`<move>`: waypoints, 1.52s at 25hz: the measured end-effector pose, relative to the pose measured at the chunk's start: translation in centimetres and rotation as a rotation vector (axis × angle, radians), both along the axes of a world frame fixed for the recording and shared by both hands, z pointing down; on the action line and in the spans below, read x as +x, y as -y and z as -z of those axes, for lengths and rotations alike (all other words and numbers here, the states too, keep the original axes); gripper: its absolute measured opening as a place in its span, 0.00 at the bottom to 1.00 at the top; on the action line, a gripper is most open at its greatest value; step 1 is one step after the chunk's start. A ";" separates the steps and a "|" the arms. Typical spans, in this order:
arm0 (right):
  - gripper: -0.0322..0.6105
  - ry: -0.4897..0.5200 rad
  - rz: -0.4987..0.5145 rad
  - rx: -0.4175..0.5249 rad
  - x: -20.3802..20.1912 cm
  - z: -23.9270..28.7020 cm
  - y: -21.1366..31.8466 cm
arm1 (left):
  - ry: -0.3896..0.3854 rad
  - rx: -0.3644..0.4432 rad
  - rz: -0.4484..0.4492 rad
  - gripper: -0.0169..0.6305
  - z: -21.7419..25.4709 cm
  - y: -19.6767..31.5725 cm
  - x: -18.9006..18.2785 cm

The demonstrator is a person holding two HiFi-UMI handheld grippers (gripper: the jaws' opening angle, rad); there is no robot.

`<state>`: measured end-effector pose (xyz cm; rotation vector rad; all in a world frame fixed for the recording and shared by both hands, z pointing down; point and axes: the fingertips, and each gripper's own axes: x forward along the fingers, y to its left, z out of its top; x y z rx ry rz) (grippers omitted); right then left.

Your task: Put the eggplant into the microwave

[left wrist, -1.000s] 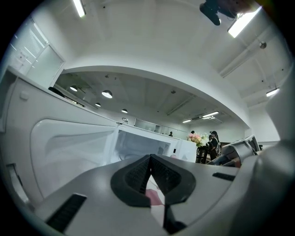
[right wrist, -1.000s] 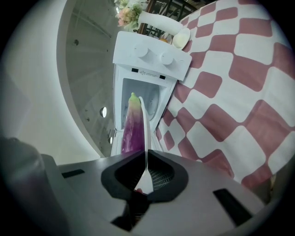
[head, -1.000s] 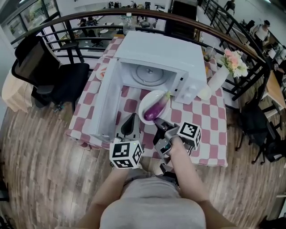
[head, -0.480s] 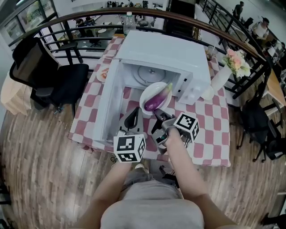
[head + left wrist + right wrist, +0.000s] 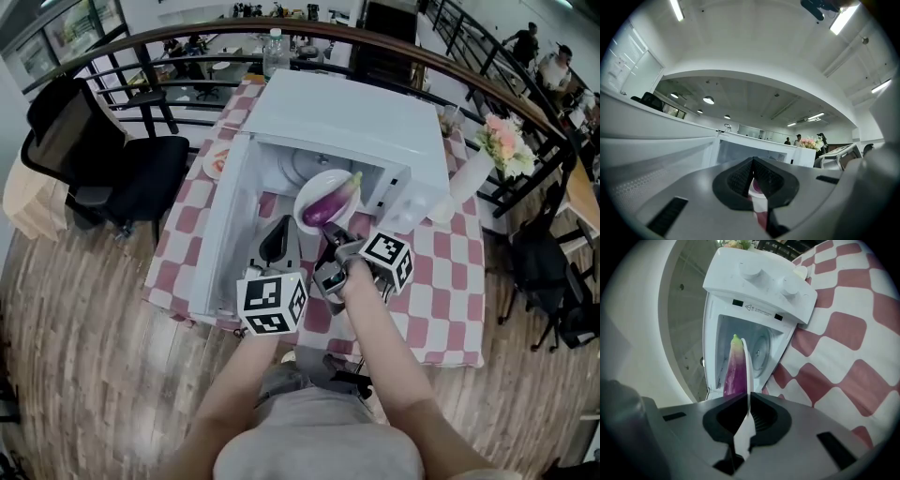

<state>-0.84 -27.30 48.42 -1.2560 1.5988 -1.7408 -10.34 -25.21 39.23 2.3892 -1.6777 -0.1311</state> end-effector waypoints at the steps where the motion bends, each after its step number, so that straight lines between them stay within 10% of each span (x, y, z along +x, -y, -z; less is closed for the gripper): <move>1: 0.11 0.000 -0.003 -0.003 0.0 -0.2 0.5 | -0.001 0.001 0.008 0.03 0.0 0.3 -0.2; 38: 0.11 0.058 -0.251 -0.070 -0.8 -7.2 12.3 | 0.009 -0.050 -0.006 0.03 -3.4 4.9 -1.1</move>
